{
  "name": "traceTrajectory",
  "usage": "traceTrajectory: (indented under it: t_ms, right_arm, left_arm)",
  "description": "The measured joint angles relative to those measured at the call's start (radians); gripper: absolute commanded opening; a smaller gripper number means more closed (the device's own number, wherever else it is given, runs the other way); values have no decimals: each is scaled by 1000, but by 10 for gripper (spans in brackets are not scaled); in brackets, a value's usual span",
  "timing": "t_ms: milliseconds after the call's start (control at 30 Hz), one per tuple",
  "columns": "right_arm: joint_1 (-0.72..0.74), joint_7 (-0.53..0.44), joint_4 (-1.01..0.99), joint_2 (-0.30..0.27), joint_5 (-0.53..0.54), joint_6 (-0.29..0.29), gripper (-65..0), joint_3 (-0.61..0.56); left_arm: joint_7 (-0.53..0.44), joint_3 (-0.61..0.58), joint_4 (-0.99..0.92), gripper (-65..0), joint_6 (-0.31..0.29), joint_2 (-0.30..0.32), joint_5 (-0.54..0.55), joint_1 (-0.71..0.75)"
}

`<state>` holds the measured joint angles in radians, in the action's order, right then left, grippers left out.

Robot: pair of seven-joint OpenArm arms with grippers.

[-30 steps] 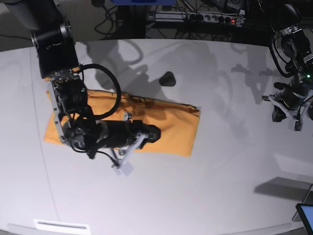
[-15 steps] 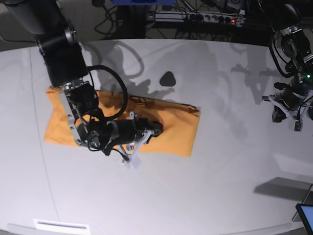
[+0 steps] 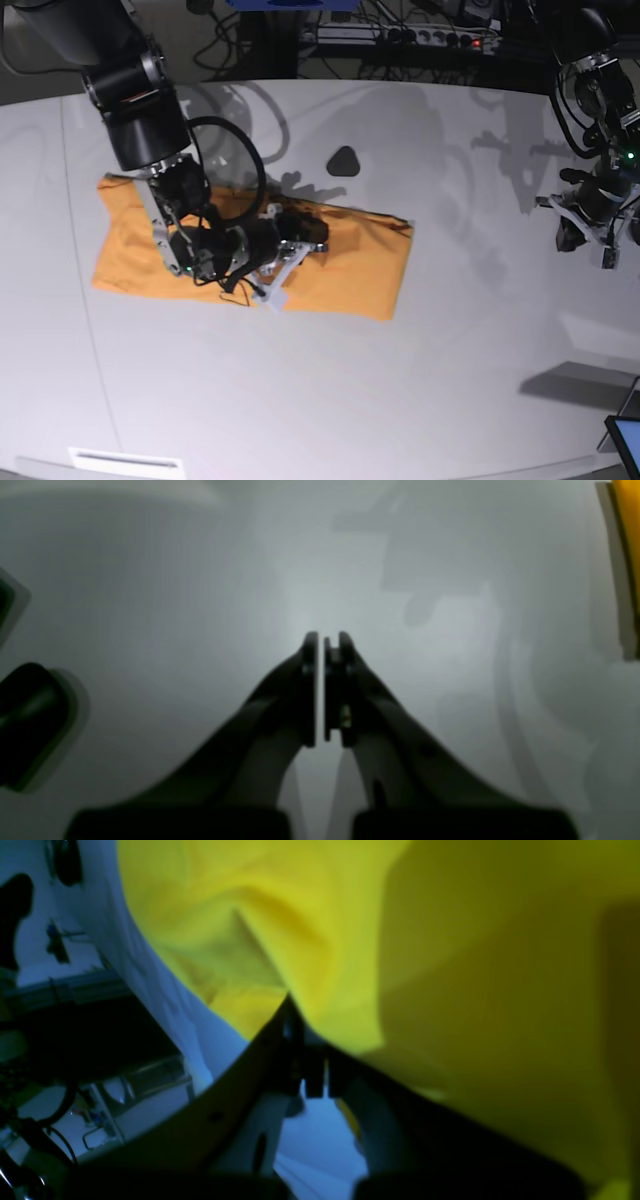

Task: Fold the T-shirt properly
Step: 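Drag the pinched fabric with the right gripper to flatten the bundle, then move the left gripper to the bundle's end and pinch the fabric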

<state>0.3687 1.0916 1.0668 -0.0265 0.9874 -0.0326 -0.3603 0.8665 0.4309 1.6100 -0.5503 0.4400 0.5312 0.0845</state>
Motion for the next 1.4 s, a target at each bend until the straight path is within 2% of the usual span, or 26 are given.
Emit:
traceTrajectory:
  t_ms: [67,200,433,600,700,767,867,1033,1133,1200,1300,1400]
  right_arm:
    - [-2,6,0,19,-9,4,-649,0]
    - [-6,36,0,49,-18,6,-649,-3]
    - [-6,37,34,57,-24,7,-649,-87]
    - [9,88,206,12,-12,120,-649,-77]
    - [16,144,285,3,-10,159,-649,-27]
    - [16,182,328,5,-8,164,-649,17]
    - [16,201,366,1,-7,165,-649,79]
    - [11,200,368,-77,-11,165,-649,130]
    - [0,195,369,-106,-11,165,-649,172]
    - [-12,197,368,-123,-8,164,-649,200]
    - [-34,197,369,-158,-11,164,-649,232]
    - [-45,195,369,-174,-17,164,-649,238]
  left_arm:
    - [-41,0,0,-650,0,0,0,3]
    - [-48,-2,-1,-650,0,1,0,5]
    - [-48,-2,-3,-650,0,0,0,5]
    - [-49,-119,-36,-650,-3,23,1,-1]
    - [-48,-159,-53,-647,-5,28,3,-3]
    - [-48,-175,-63,-596,0,29,-3,-21]
    - [-52,-182,-89,-472,-2,27,5,-44]
    - [-49,-177,-140,-364,0,26,5,-124]
    - [-53,-180,-173,-296,0,26,29,-172]
    - [-53,-180,-208,-254,0,26,117,-182]
    - [-47,-179,-288,-212,-1,26,306,-181]
    - [-33,-181,-380,-190,0,49,494,-182]
